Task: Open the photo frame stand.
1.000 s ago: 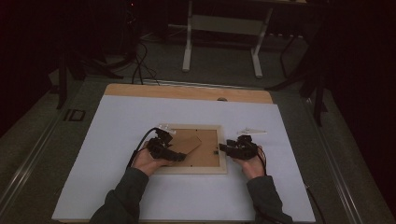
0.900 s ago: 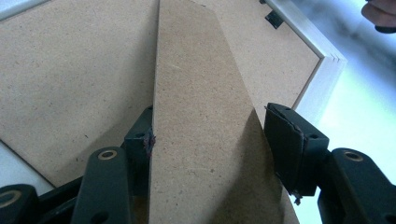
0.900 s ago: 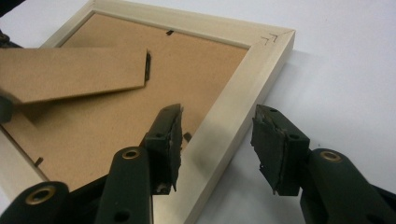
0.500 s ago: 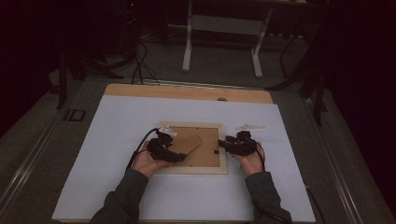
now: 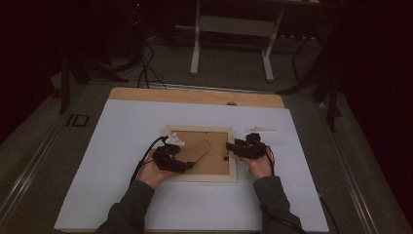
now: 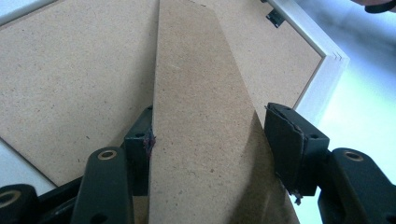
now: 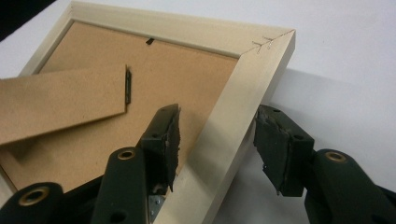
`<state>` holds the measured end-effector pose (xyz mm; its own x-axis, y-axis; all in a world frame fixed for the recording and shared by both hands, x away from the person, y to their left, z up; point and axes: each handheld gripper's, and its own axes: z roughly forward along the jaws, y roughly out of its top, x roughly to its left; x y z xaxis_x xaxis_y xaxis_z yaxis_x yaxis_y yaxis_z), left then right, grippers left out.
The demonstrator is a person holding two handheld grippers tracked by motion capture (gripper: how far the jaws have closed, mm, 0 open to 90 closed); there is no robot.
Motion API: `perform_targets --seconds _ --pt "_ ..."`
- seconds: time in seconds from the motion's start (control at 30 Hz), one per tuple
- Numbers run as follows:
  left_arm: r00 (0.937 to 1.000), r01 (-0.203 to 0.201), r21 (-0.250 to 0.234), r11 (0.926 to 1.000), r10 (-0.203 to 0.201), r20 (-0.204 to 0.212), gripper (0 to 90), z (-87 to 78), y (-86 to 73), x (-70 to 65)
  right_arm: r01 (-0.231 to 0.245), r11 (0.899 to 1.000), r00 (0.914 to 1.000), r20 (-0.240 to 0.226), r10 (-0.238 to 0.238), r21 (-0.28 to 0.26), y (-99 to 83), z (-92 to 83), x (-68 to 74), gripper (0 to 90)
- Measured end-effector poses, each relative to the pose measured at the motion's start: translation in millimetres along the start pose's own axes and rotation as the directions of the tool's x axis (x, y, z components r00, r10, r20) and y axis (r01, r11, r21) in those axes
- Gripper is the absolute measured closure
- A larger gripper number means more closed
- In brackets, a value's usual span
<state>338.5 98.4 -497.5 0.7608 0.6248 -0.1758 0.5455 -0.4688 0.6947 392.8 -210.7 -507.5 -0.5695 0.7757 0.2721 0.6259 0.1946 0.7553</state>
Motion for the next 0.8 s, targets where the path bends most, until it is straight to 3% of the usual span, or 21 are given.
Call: perform_targets --seconds 0.13,0.37,0.8 --pt "0.9997 -0.021 -0.009 0.9997 0.021 -0.01 42.3 -1.2 -0.9 -1.7 -0.037 0.999 0.9991 -0.021 0.036 -0.01 3.8 -1.6 -2.1 48.7" --pt "0.998 -0.057 -0.023 0.9981 0.056 -0.029 42.2 -3.3 -1.2 -5.2 -0.043 0.999 0.9989 -0.02 0.043 0.006 6.9 -0.6 -4.7 48.1" --pt "0.9949 -0.091 -0.052 0.9945 0.088 -0.049 42.1 -5.0 -3.9 -8.8 -0.088 0.996 0.9933 -0.073 0.09 0.032 8.1 1.8 -11.2 44.9"
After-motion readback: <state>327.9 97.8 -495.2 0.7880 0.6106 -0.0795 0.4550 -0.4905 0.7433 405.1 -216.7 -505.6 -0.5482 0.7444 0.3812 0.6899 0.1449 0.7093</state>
